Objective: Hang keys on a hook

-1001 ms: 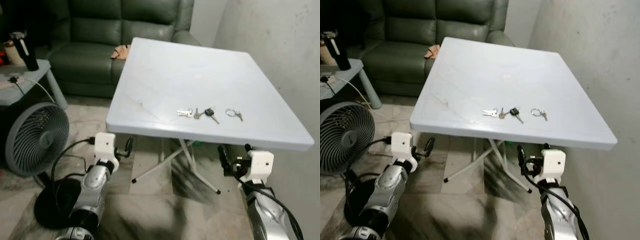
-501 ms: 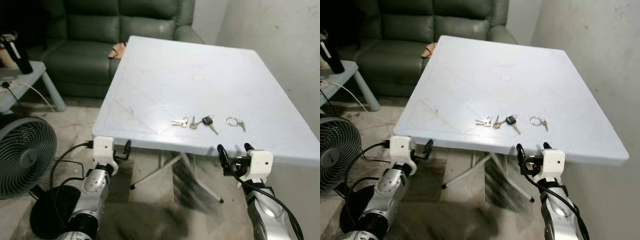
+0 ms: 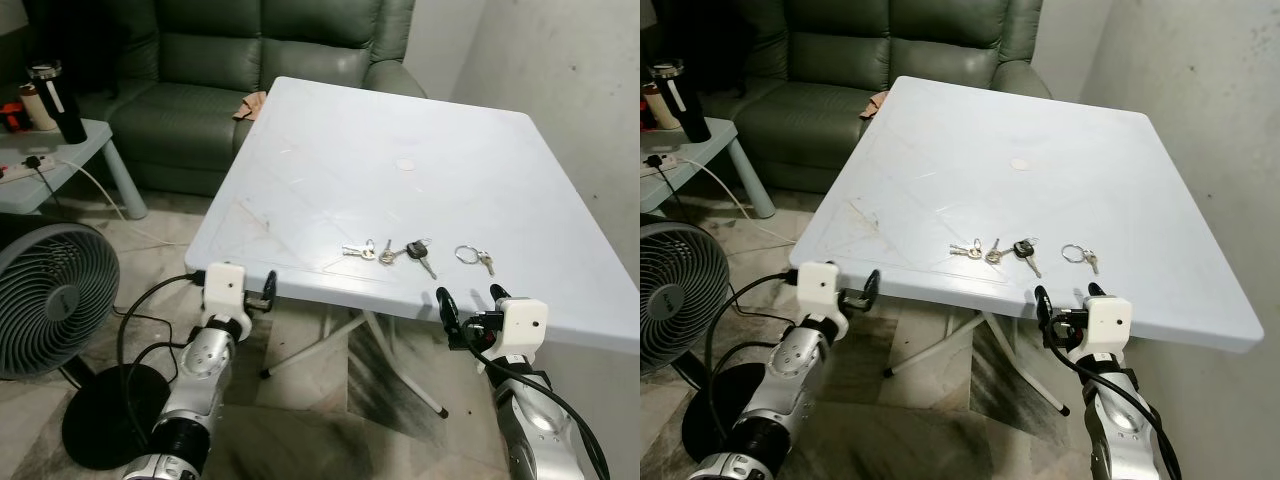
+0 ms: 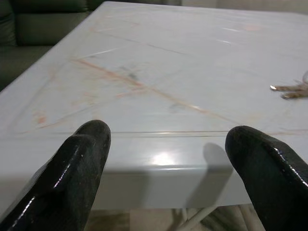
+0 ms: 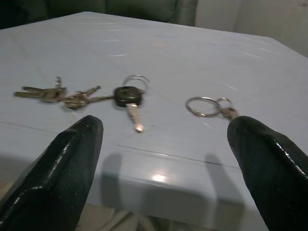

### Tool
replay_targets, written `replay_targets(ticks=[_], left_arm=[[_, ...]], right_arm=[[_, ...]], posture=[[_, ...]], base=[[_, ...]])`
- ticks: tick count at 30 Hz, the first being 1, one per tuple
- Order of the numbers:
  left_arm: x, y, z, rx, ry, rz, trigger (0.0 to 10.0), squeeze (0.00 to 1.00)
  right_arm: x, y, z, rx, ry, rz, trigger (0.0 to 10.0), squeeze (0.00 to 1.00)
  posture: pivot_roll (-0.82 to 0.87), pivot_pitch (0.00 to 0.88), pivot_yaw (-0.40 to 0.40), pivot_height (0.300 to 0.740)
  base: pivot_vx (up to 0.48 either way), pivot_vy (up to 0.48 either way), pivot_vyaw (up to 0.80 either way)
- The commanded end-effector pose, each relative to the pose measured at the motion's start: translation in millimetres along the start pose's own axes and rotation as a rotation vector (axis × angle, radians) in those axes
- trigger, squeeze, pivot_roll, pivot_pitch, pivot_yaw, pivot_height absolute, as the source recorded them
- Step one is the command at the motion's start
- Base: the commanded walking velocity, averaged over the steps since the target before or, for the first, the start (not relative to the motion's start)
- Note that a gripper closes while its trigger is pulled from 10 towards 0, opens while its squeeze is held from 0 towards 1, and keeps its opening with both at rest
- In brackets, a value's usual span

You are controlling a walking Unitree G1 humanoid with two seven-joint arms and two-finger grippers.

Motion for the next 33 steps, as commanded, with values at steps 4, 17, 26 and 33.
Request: replay_targets(ticks=[4, 17, 26, 33], left_arm=[[-2.9, 18, 2.0, 0.031, -0.010, 0.093, 10.0, 0.00], [-8.7, 34, 13.6, 0.030, -0.088, 0.151, 10.0, 0.00], [-5.6, 39, 11.3, 0.033, -0.115, 0.155, 10.0, 0.00], [-5.9, 44, 10.7, 0.028, -0.124, 0.169, 10.0, 0.00]], right_arm=[[-1.2, 1, 4.5, -0.016, -0.003, -0.003, 10.0, 0.00], [16.4, 23, -22.6, -0.040, 0.098, 0.024, 10.0, 0.00], [30.1, 34, -32.4, -0.078, 0.143, 0.023, 10.0, 0.00], [32.3, 37, -36.4, -0.067, 0.142, 0.020, 10.0, 0.00]], posture=[[0.05, 0.065, -0.068, 0.740], [0.07, 0.066, -0.083, 0.740], [0.07, 0.070, -0.081, 0.740], [0.07, 0.070, -0.084, 0.740]], base=[[0.000, 0.000, 0.00], [0.000, 0.000, 0.00], [0.000, 0.000, 0.00], [0.000, 0.000, 0.00]])
Point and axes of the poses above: a point about 5 cm out from each wrist's last joint towards the gripper, its own x axis pointing out of the wrist towards the gripper, its own y axis along the axis of the wrist's last joint, z = x × y, the point moved 6 cm from there along x, pointing out of the wrist towards the gripper, and after that the axes turned 14 degrees about x, right-handed, at the moved point
